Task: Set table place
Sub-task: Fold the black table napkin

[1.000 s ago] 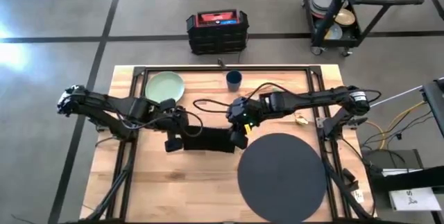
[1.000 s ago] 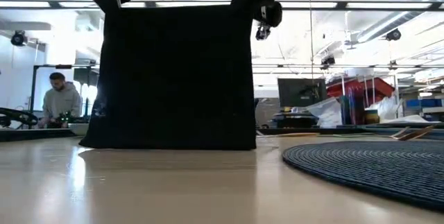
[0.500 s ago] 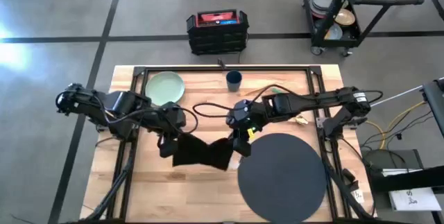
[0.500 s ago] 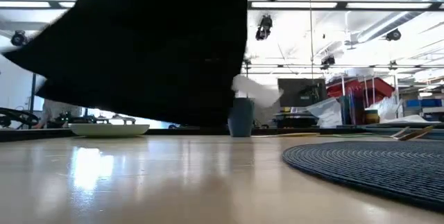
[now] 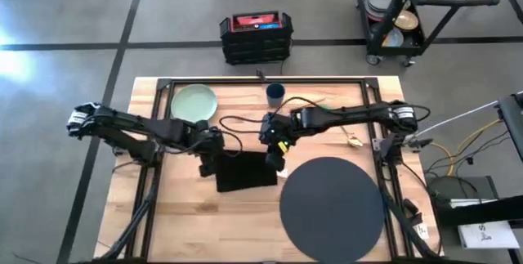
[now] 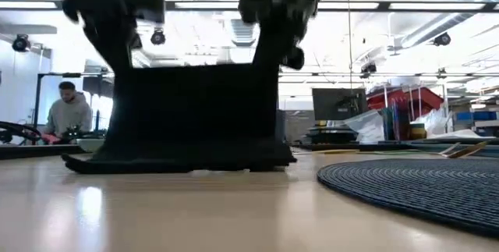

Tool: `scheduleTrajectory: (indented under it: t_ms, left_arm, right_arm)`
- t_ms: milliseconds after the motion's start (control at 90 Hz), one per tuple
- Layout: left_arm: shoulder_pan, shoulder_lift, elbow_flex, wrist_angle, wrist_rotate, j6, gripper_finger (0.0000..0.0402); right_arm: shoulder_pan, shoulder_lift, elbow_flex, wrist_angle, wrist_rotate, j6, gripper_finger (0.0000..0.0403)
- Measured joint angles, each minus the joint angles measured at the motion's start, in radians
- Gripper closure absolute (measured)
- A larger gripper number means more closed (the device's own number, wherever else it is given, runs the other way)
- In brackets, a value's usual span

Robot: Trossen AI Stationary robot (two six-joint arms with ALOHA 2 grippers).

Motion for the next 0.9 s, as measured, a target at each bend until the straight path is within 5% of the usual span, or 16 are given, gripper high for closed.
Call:
scheduleTrajectory:
  t_ms: [133,533,900]
  left_arm:
    - [0.037,0.0,-0.08,0.088,-0.001,0.024,0.0401]
    - [0.028,0.0,-0.111,0.215,0.427,0.033,0.0401]
    - [-0.006,0.043,-0.225,0.423,0.605,0.037,0.04]
  right_arm:
    - [-0.059,0.042,-0.018,0.03,-0.021,-0.025,0.0403]
    - [-0.033,0.07,-0.024,0.008,-0.256,-0.035,0.0403]
    - [0.044,0.186,-0.077,0.11,-0.264,-0.018,0.04]
